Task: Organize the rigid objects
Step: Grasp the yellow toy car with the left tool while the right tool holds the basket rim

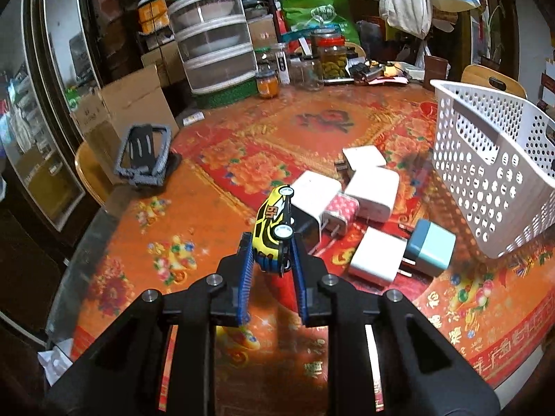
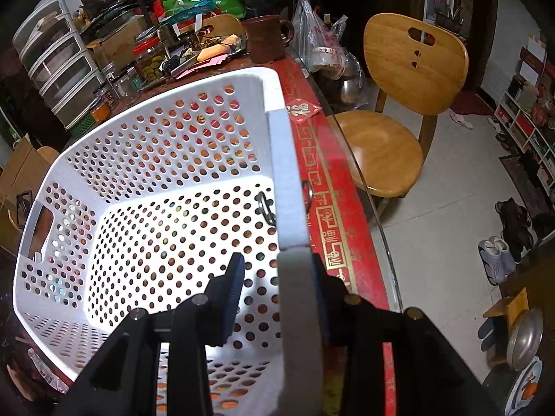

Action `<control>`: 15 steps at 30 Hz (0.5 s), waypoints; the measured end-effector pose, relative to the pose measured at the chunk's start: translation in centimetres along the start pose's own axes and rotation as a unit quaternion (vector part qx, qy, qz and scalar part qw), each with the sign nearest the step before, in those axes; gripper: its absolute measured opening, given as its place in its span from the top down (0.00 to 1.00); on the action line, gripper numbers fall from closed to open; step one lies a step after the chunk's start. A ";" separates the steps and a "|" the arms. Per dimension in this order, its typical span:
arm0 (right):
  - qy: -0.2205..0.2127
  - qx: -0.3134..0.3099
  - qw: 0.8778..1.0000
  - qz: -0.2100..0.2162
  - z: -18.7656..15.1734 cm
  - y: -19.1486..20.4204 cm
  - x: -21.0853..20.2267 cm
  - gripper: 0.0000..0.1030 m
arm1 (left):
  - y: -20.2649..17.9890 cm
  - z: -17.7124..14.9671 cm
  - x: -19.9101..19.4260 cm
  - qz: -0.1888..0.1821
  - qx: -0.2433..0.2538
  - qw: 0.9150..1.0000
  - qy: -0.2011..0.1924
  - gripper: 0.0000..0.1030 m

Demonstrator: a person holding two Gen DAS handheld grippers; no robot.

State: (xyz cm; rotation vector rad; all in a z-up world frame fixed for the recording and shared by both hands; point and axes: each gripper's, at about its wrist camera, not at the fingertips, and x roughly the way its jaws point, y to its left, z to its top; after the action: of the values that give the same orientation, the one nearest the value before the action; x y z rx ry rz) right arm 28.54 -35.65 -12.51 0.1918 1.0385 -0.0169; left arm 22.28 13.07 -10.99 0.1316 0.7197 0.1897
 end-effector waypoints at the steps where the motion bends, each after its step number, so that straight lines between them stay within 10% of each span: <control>1: 0.001 -0.001 1.000 0.000 0.0 0.0 0.0 0.65 | -0.2 0.4 -0.3 0.004 0.004 1.000 -0.005 0.81; 15: -0.008 -0.010 1.000 -0.019 0.0 0.1 0.0 0.68 | -4.2 5.6 -3.5 0.031 0.068 0.996 -0.048 0.81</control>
State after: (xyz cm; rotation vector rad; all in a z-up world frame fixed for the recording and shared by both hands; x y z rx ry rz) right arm 28.54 -35.53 -12.51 0.1540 1.0255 -0.0419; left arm 23.94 7.93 -5.37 0.2916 0.6325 0.1912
